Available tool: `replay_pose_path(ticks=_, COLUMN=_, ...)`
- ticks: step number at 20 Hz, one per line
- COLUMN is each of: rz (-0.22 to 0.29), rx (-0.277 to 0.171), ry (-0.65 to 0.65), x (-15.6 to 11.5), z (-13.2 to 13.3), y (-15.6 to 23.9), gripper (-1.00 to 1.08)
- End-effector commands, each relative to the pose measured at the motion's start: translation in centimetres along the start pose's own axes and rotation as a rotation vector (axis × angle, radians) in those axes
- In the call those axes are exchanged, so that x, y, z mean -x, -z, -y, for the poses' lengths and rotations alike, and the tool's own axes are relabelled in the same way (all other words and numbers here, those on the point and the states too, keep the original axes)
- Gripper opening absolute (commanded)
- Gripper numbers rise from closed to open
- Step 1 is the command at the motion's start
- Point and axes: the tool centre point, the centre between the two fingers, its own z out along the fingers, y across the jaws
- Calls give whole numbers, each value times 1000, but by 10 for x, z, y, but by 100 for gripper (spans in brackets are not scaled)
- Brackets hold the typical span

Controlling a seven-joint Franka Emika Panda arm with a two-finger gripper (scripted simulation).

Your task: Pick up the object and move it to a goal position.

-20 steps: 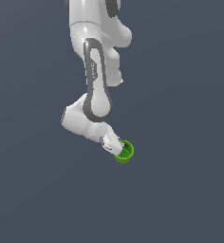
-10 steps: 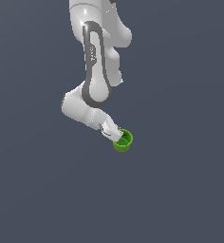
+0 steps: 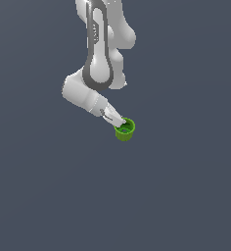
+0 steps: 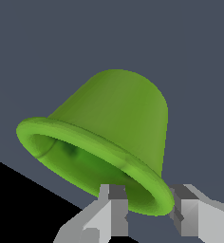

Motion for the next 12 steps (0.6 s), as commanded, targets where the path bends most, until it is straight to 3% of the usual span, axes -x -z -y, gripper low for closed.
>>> replay_pose_path(ticks=1, rz=0, rx=-1, ry=1, x=11, z=-7, y=7, gripper=-100)
replay_pose_path(ticks=12, rz=1, rx=0, ry=1, x=36, z=-23, y=24, gripper=-100)
